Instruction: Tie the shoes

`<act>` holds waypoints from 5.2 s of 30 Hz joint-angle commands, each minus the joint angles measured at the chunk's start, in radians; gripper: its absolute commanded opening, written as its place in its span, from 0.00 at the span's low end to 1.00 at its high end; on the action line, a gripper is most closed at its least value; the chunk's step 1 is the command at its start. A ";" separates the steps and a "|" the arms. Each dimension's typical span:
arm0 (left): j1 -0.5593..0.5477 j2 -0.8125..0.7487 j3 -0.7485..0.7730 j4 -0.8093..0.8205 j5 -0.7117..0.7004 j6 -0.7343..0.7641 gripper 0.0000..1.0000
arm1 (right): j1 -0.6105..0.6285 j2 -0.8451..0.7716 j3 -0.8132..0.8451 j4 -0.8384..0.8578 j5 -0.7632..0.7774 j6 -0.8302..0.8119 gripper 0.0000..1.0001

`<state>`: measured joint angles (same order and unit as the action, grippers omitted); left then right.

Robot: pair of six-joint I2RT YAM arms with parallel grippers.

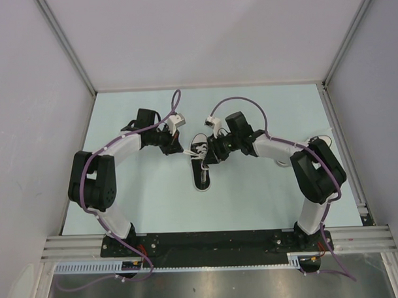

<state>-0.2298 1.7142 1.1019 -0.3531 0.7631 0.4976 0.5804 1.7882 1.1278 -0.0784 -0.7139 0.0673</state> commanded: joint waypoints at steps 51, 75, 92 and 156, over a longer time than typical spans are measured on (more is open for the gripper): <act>0.037 0.007 0.070 -0.027 -0.033 0.096 0.00 | -0.044 -0.047 0.036 -0.253 0.059 -0.162 0.00; -0.036 -0.008 0.062 0.016 0.070 0.041 0.00 | -0.087 -0.030 0.127 -0.136 -0.076 -0.147 0.39; -0.037 -0.002 0.062 0.014 0.070 0.045 0.00 | -0.025 0.060 0.173 -0.166 -0.052 -0.155 0.36; 0.010 -0.002 0.023 0.146 0.176 -0.157 0.57 | -0.111 -0.062 0.104 -0.391 -0.107 -0.219 0.00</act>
<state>-0.2382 1.7367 1.1397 -0.2604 0.8471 0.3912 0.4839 1.7870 1.2560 -0.4313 -0.8204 -0.1162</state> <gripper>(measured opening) 0.565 0.009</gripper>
